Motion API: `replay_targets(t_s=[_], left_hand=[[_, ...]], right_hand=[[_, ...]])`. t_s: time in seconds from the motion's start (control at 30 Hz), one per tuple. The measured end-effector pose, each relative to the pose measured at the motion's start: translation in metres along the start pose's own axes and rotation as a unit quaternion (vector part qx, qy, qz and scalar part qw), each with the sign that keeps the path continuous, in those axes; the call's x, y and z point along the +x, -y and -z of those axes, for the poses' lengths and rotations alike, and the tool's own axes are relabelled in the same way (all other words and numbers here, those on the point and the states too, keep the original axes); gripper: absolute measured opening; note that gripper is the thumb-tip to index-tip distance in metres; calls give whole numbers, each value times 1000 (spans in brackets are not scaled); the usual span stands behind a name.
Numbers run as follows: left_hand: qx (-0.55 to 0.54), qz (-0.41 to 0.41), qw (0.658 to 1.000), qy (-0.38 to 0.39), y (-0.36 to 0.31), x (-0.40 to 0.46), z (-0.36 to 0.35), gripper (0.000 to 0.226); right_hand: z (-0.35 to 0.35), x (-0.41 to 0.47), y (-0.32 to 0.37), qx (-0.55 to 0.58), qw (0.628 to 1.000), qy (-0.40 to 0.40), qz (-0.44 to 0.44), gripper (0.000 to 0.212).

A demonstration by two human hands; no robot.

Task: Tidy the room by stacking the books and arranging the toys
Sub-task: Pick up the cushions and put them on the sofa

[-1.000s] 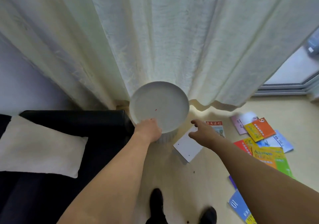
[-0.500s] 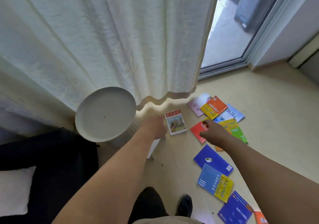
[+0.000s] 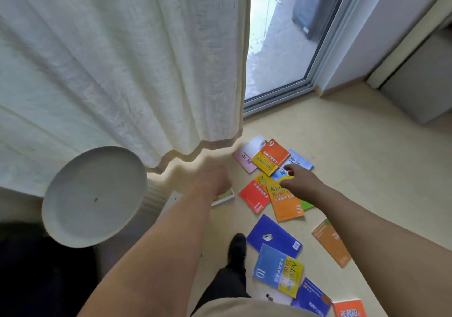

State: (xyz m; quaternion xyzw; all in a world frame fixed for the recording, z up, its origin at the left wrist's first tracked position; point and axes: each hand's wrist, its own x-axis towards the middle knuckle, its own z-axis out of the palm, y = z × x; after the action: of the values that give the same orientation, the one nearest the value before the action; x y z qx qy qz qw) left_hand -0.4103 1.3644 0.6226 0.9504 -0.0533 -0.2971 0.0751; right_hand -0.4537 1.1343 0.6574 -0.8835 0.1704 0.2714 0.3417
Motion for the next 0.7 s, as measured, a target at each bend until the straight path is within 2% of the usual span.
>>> replay_targets(t_s=[0.13,0.23,0.37,0.53,0.7], left_hand=[[-31,-40,999,-13,-51,55,32,43],[-37,-54,998,-11,-87,88,47,39],[-22,-69,997,-2,-143,132,64,44],[14,-65,998,-1,-229,185,74,48],[19,-36,999,-16,-365,251,74,48]], right_hand=[[46,34,7,-10,1000,-14,-11,53],[75,55,6,-22,1000,-12,-5,55],[129,89,-20,-32,999,-14,-14,52],[202,143,-89,12,999,-3,-39,59],[313,213,-185,23,999,0,-29,61]])
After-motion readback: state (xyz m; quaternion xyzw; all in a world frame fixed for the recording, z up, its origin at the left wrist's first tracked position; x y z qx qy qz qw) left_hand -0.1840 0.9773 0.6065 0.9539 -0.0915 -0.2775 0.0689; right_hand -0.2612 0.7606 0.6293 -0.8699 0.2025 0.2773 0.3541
